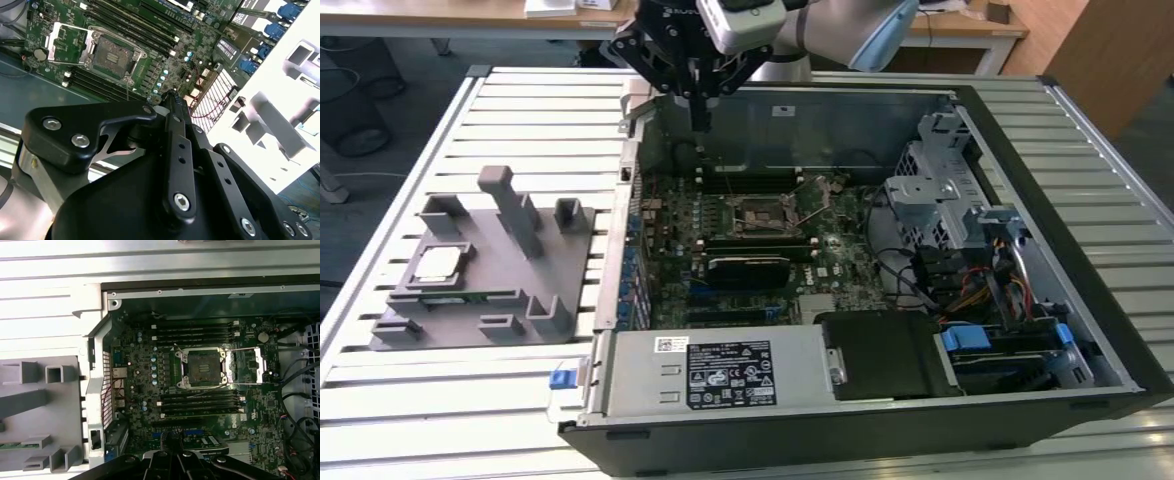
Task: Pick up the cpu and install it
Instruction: 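Reach for the cpu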
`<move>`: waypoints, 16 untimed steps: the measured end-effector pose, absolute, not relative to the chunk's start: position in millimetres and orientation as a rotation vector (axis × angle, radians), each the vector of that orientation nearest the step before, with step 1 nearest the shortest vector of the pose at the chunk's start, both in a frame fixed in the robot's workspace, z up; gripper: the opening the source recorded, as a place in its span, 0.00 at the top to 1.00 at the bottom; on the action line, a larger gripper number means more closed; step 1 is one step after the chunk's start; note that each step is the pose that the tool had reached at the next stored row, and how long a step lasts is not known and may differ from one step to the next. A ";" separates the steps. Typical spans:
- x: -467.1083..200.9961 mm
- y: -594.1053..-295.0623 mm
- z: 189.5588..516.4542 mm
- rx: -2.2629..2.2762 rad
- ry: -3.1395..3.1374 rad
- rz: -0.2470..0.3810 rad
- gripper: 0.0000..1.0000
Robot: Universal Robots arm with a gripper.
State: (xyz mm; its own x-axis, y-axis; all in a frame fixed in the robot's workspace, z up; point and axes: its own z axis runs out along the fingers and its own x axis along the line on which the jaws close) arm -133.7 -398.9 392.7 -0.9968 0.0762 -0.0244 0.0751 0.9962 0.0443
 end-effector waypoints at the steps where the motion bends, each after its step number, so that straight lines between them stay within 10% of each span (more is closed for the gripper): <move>1: -133.9 -398.9 392.7 0.118 3.113 0.068 0.89; 16: -138.1 -399.0 392.3 0.118 3.113 0.068 0.89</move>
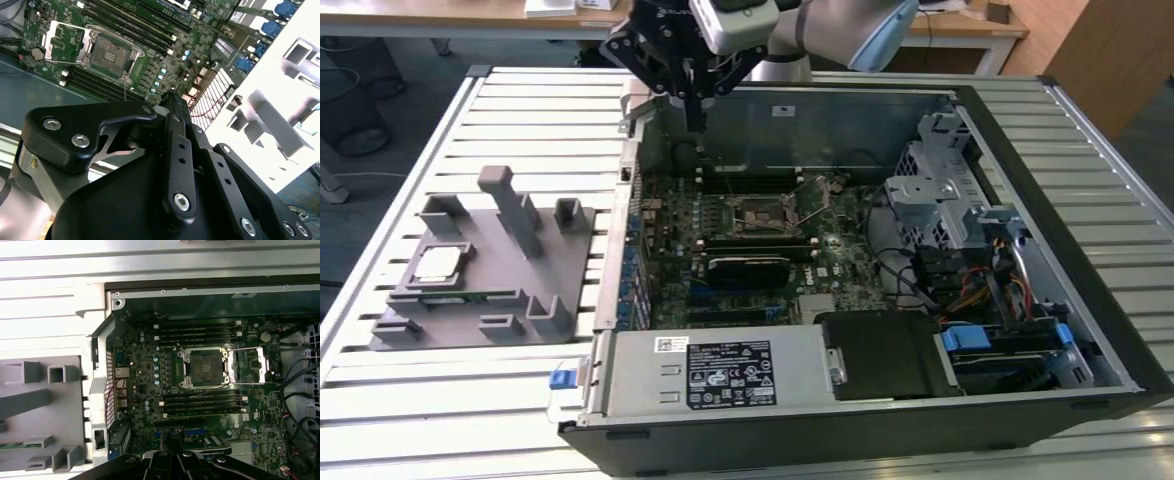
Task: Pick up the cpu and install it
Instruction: 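Reach for the cpu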
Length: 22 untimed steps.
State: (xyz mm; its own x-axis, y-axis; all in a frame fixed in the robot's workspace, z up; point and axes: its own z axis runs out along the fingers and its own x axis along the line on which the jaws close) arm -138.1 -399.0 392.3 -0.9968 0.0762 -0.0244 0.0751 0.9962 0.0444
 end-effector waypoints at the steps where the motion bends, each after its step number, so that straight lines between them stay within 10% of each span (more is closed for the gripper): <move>1: -138.7 -399.0 392.3 0.118 3.113 0.068 0.89; 22: -152.7 -398.9 391.4 0.118 3.113 0.068 0.89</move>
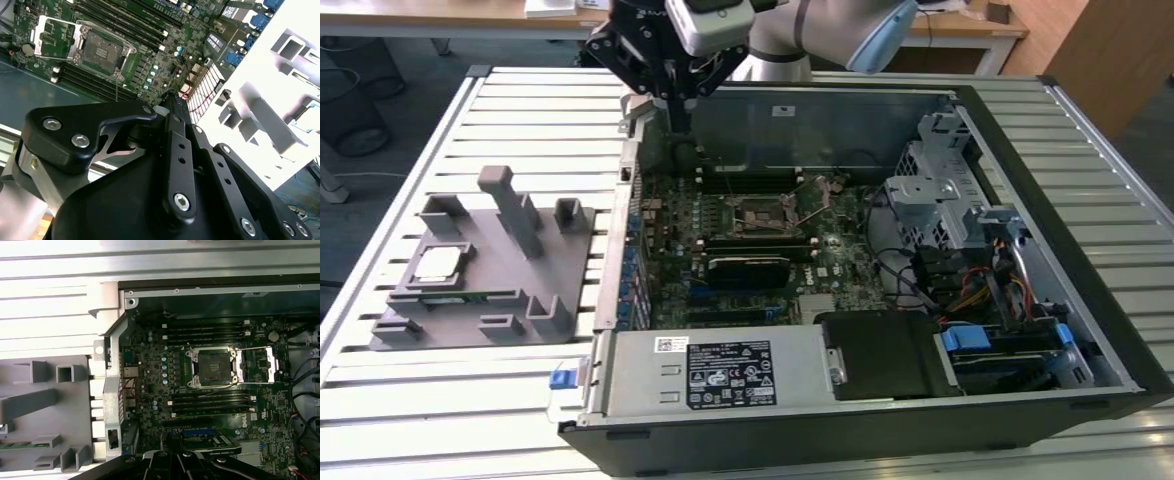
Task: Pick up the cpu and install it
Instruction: 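Reach for the cpu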
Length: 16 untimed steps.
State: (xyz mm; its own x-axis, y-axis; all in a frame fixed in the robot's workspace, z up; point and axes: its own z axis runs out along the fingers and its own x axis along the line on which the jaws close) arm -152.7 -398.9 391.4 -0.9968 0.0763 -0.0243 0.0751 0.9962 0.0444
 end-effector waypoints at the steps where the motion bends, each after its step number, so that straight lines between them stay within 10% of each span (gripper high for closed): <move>1: -153.3 -398.9 391.3 0.118 3.113 0.068 0.89; 16: -159.8 -398.9 390.8 0.118 3.113 0.068 0.89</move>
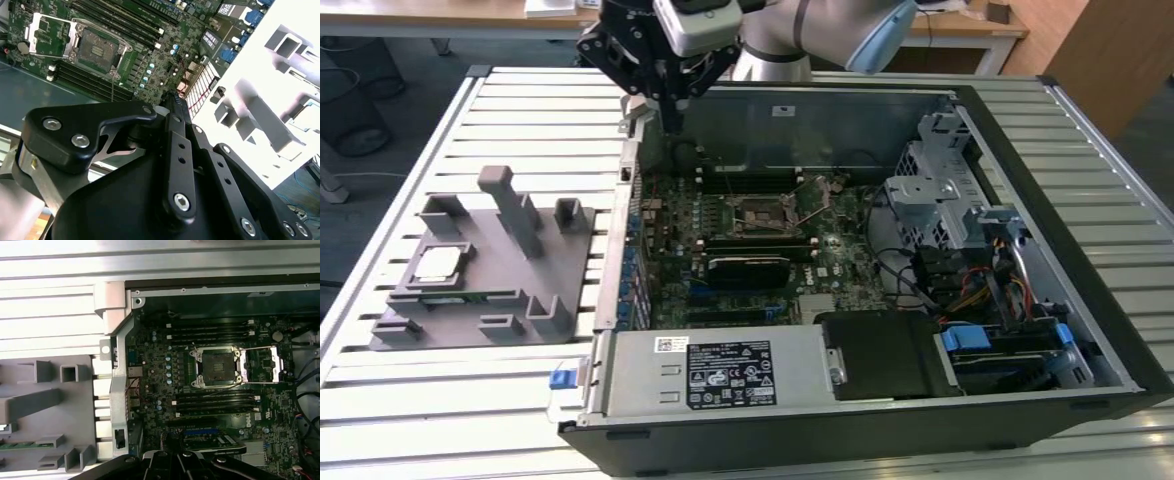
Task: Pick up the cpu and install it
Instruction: 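Reach for the cpu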
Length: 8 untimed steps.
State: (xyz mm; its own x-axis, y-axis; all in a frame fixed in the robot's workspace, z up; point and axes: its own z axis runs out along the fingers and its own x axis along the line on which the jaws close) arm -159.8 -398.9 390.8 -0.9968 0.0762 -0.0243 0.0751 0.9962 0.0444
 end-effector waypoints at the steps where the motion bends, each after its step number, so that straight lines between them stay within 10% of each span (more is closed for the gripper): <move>1: -160.3 -399.0 390.7 0.118 3.113 0.068 0.89; 8: -162.7 -398.9 390.5 0.118 3.113 0.068 0.89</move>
State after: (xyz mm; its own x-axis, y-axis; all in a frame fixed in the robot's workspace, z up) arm -162.7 -398.9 390.5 -0.9968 0.0762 -0.0242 0.0751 0.9962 0.0443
